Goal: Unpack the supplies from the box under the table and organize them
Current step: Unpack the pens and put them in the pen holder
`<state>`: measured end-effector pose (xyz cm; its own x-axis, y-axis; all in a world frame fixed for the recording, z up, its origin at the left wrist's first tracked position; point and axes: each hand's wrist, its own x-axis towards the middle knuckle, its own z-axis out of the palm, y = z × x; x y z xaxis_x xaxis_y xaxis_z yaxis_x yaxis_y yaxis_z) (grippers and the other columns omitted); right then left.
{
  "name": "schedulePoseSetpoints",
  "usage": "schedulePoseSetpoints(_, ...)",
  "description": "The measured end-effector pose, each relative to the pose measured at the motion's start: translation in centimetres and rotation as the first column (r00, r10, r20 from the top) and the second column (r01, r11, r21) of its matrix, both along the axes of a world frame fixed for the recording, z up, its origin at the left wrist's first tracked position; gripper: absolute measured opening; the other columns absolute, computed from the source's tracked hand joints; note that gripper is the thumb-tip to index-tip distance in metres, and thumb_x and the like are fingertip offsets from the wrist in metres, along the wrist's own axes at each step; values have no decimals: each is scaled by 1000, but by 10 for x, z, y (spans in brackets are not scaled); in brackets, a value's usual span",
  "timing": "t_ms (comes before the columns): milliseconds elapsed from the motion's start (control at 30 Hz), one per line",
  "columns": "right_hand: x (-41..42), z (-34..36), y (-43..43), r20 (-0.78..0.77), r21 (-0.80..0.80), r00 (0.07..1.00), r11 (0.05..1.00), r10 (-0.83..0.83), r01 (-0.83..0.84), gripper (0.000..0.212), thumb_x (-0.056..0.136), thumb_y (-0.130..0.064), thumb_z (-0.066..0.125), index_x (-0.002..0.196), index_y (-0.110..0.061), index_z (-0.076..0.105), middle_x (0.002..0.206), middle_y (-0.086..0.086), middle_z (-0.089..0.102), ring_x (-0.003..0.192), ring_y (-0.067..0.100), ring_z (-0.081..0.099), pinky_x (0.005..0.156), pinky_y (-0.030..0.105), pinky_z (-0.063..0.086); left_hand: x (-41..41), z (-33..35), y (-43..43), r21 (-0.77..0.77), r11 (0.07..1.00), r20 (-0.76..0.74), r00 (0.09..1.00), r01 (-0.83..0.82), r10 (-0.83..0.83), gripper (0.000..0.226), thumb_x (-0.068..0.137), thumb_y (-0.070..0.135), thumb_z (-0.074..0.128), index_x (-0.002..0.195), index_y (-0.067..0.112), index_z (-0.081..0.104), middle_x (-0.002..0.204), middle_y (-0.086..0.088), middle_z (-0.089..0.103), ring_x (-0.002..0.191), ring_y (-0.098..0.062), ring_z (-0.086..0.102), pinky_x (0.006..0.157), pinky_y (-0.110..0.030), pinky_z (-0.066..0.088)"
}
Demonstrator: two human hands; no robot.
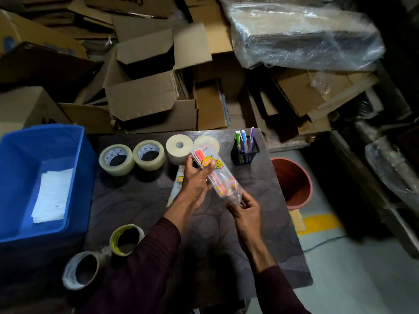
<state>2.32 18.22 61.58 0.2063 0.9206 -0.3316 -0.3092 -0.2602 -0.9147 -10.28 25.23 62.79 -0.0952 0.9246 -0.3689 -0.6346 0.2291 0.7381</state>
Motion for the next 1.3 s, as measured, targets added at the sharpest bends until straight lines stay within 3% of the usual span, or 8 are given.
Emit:
schedulePoseSetpoints(100,-5,-1,2,50,-6,998,999,-31,32,36,78,20,68,110,3,67,78,-5,76,70,5,67,65,19,57,3,2,-3,7,1000,-4,1000,16,-16,47,88,-3,64,125,20,47,107,-9,65,93,-23,65,72,-42,59)
schedulePoseSetpoints(267,-10,4,2,-55,-98,997,994,-62,57,22,83,20,63,90,-1,69,62,3,69,53,10,64,56,23,59,6,1,-5,36,999,-15,1000,20,-20,51,87,-4,64,130,15,44,101,-6,68,85,-18,68,68,-38,58)
schedulePoseSetpoints(433,-5,8,-2,-82,-108,994,992,-66,57,19,82,17,65,90,1,69,66,3,70,58,11,66,59,24,60,3,2,-3,42,999,-30,1000,11,-10,47,88,-4,62,127,13,44,106,-10,67,90,-23,68,77,-46,57)
schedulePoseSetpoints(567,9,4,-10,-97,-148,994,988,-51,36,16,84,12,67,97,4,68,70,5,71,59,10,66,64,25,61,-2,1,2,52,999,-35,999,17,-15,38,89,-4,62,116,20,50,101,-4,70,91,-21,68,75,-42,58)
schedulePoseSetpoints(733,11,3,-10,-104,-139,994,990,21,-35,20,84,13,66,99,0,69,82,11,72,71,14,67,70,25,61,1,-1,0,38,999,-47,999,10,-9,45,89,-2,63,128,15,47,107,-9,67,92,-22,68,73,-41,58)
schedulePoseSetpoints(1033,24,-3,-16,-98,-183,993,982,-59,41,15,85,11,67,94,0,69,77,12,73,67,16,69,63,22,60,-2,0,5,36,999,-48,999,-4,6,46,89,-1,63,129,18,48,114,-15,67,102,-33,66,83,-49,55)
schedulePoseSetpoints(1167,19,-4,-12,-96,-139,995,989,42,-55,14,90,7,62,101,1,70,79,9,74,66,12,69,64,22,59,6,-1,-2,37,999,-54,998,18,-16,44,89,-3,62,126,19,50,99,-4,71,86,-19,69,74,-43,59)
schedulePoseSetpoints(1300,21,-4,-10,38,-106,991,987,129,-125,14,91,3,64,98,-5,73,73,0,73,60,7,62,57,16,52,9,-2,-2,28,1000,-31,999,13,-12,45,90,-2,62,128,18,49,99,-4,70,85,-17,70,68,-39,59)
